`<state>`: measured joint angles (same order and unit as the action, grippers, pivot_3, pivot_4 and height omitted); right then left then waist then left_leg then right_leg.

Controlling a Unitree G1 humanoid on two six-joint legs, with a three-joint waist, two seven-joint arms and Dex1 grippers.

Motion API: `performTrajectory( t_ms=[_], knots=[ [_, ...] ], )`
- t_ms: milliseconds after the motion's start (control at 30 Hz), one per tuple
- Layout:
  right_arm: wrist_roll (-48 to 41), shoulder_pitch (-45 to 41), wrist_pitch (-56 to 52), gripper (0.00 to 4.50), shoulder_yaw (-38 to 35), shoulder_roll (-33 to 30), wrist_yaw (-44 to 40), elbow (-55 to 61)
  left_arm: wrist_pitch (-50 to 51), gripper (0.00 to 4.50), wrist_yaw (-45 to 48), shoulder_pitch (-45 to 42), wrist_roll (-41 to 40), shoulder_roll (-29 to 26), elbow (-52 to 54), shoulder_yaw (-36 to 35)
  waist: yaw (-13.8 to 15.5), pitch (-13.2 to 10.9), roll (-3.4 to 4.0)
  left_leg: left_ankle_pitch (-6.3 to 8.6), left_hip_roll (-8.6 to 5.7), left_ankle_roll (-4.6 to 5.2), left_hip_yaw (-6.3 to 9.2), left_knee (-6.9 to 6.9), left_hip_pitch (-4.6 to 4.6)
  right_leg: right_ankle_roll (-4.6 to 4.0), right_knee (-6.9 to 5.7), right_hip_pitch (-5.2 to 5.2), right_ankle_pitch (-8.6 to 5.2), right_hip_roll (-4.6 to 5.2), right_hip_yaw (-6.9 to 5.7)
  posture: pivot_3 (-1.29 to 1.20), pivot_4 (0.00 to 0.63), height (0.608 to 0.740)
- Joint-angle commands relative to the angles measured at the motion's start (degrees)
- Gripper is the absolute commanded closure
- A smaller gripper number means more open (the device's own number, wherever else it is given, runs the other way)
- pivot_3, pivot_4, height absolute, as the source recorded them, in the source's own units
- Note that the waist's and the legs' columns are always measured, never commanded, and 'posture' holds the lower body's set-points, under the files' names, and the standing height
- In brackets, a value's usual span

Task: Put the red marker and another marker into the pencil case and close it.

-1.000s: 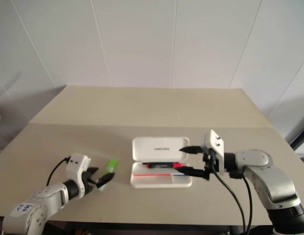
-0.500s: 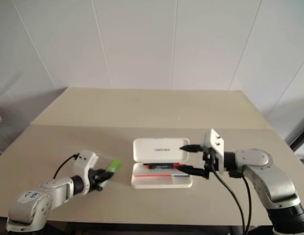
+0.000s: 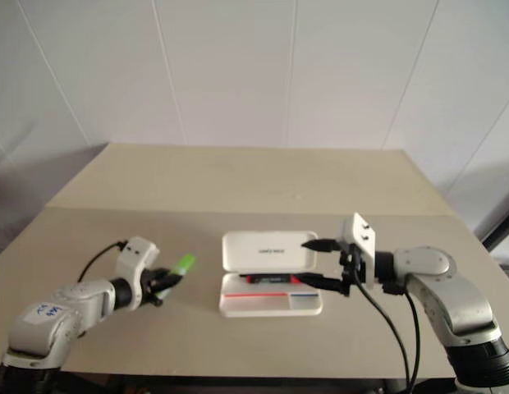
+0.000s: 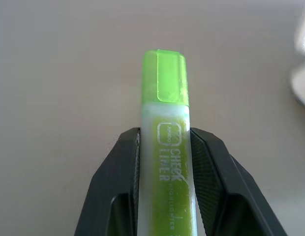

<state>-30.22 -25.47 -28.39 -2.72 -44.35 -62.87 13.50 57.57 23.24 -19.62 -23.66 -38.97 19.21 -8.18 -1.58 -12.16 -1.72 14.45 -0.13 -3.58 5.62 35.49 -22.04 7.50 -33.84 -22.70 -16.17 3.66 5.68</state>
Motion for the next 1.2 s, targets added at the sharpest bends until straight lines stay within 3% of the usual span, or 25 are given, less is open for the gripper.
performTrajectory(
  t_ms=[33, 233, 400, 600, 767, 900, 1200],
  knots=[
    [-0.1, -0.21, 1.22, 0.0, -1.09, -0.07, 0.39, 1.06, -7.39, 3.39, 4.94, -2.09, 0.67, -3.25, -0.03, -1.76, 0.08, 0.0, 0.01, 0.01, 0.0, -0.04, 0.02, -0.02, -0.24, 0.47, -0.17, -0.37, 0.23, 0.0, -0.02, 0.0, 0.15, 0.74],
    [-0.27, 0.38, 1.45, 0.0, -1.52, -0.22, 0.84, 1.4, -14.56, 3.39, 18.52, -2.54, -6.0, -5.85, 0.76, -4.99, 0.0, 0.0, 0.02, -0.04, 0.02, -0.3, -0.02, -0.27, -1.2, 0.74, -0.93, -1.79, -0.01, -0.02, -0.01, 0.0, 0.15, 0.74],
    [-0.48, 1.09, 1.79, 0.0, -2.07, -0.39, 1.4, 1.89, -19.74, 3.39, 32.26, -3.08, -8.32, -10.25, 0.07, -1.44, -0.01, 0.0, 0.02, -0.05, 0.01, -0.29, -0.08, -0.24, -1.21, 0.71, -1.01, -1.83, -0.04, -0.04, 0.0, 0.0, 0.15, 0.74],
    [-0.79, 2.78, 1.71, 0.0, -3.28, -0.55, 2.94, 3.4, -27.14, 3.39, 43.5, -7.85, -5.86, -11.66, -4.42, 5.48, 0.02, -0.01, 0.03, -0.18, -0.02, -0.24, -0.07, -0.1, -1.13, 0.71, -1.17, -1.71, 0.03, -0.06, 0.01, 0.0, 0.15, 0.74],
    [-1.15, 5.7, 1.24, 0.0, -5.27, -0.91, 4.54, 5.57, -33.09, 3.39, 49.32, -15.25, -1.8, -8.65, -10.95, 12.93, 0.02, -0.01, 0.03, -0.18, -0.05, -0.23, -0.05, 0.12, -1.14, 0.77, -1.26, -1.64, 0.07, -0.08, 0.01, 0.0, 0.15, 0.74],
    [-1.03, 9.75, 1.74, 0.0, -8.06, -1.92, 4.96, 7.04, -35.1, 3.39, 49.26, -23.37, 3.58, -2.42, -17.59, 19.99, 0.34, -0.01, 0.03, -0.18, -0.08, -0.2, 0.0, 0.3, -1.16, 0.8, -1.38, -1.61, 0.08, -0.09, 0.0, 0.0, 0.15, 0.74],
    [-5.93, 19.28, 3.69, 0.0, -17.36, -3.64, 0.9, 10.87, -29.24, 3.39, 46.25, -30.66, 11.89, 6.09, -24.71, 28.73, -0.17, -0.02, 0.03, -0.13, -0.08, -0.11, -0.01, 0.6, -1.04, 0.89, -1.67, -1.49, 0.1, -0.14, 0.06, 0.0, 0.15, 0.74]
  ],
)
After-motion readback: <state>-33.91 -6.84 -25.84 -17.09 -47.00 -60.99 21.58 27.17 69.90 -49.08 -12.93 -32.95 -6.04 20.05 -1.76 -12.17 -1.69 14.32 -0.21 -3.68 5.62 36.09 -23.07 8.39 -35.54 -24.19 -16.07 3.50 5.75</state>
